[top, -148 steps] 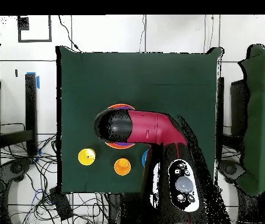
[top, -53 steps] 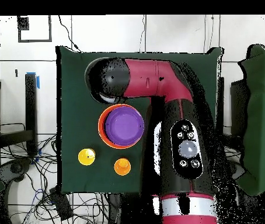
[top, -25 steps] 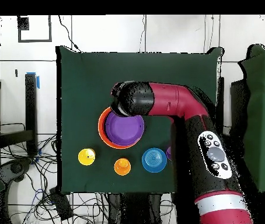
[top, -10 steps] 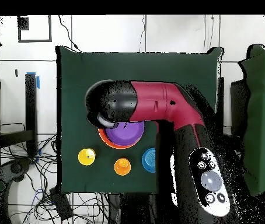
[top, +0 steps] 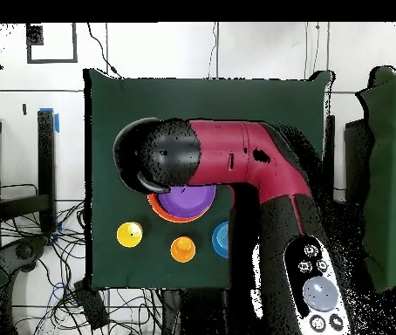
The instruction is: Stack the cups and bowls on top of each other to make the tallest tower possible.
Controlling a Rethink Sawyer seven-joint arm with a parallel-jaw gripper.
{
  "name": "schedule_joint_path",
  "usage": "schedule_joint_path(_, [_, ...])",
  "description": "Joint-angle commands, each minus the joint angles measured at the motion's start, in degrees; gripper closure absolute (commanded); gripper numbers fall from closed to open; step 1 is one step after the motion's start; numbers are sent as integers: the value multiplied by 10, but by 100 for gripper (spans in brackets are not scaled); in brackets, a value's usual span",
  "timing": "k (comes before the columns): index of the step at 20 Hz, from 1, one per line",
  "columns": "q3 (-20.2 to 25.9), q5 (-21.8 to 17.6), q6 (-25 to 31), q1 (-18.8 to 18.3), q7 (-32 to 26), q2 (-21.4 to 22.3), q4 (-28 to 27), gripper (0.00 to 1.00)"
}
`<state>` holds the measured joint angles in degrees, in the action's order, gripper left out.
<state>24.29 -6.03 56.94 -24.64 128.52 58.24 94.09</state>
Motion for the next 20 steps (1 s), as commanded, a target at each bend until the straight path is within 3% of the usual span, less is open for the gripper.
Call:
schedule_joint_path(1, [29, -23, -49, -18, -92, -49, 59, 0])
schedule_joint_path(15, [33, -52, -49, -18, -91, -55, 55, 0])
schedule_joint_path(20, [24, -79, -15, -14, -100, -53, 39, 0])
